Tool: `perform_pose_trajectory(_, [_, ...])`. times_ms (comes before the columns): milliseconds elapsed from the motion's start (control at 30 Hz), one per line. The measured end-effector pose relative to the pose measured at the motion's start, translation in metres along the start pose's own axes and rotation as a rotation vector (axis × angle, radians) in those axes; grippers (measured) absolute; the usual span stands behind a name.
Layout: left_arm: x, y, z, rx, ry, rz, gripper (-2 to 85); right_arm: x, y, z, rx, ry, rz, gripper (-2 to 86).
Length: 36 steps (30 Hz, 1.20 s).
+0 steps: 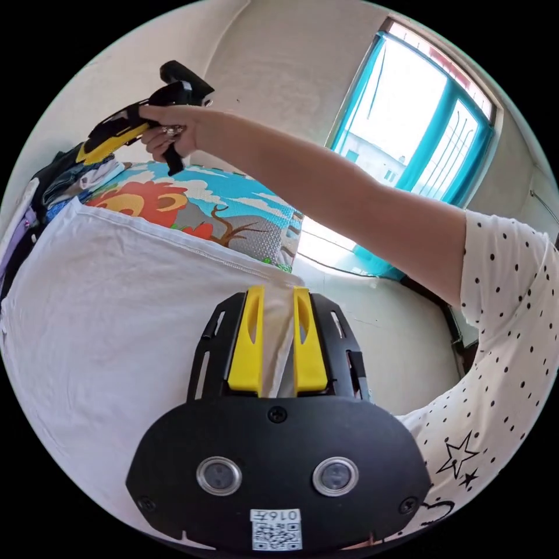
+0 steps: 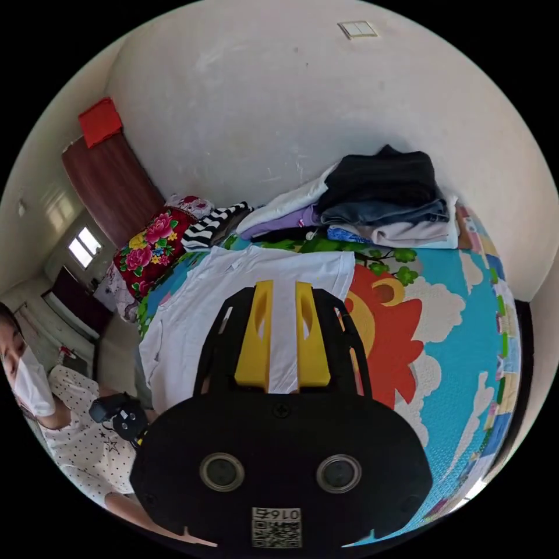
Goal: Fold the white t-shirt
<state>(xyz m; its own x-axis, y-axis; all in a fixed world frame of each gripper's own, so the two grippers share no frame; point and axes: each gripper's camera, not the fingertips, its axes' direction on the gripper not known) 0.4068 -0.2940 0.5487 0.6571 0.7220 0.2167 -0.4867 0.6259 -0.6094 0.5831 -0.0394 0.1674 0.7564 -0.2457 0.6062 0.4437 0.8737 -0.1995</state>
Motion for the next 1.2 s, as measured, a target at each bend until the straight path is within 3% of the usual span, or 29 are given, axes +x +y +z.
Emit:
perform_pose_trajectory(167, [-0.012, 0.008, -0.027, 0.048, 0.015, -0.043, 7.1, 0.031, 0.005, 0.041, -0.328, -0.122, -0.002, 7.9])
perform_pose_trajectory(267, [-0.016, 0.011, -0.034, 0.066, 0.014, -0.061, 7.1, 0.054, 0.007, 0.047, -0.424, -0.137, 0.082, 10.6])
perform_pose_trajectory(567, [-0.018, 0.019, -0.039, 0.076, 0.034, -0.092, 6.9, 0.12, -0.014, 0.045, -0.475, -0.206, 0.277, 11.1])
perform_pose_trajectory(1000, [-0.01, 0.018, -0.044, 0.068, 0.004, -0.083, 6.8, 0.157, -0.064, 0.081, -0.54, -0.175, 0.25, 9.7])
perform_pose_trajectory(1200, [-0.011, -0.004, -0.033, 0.033, -0.079, -0.071, 7.1, 0.166, -0.08, 0.082, -0.537, -0.163, 0.237, 4.9])
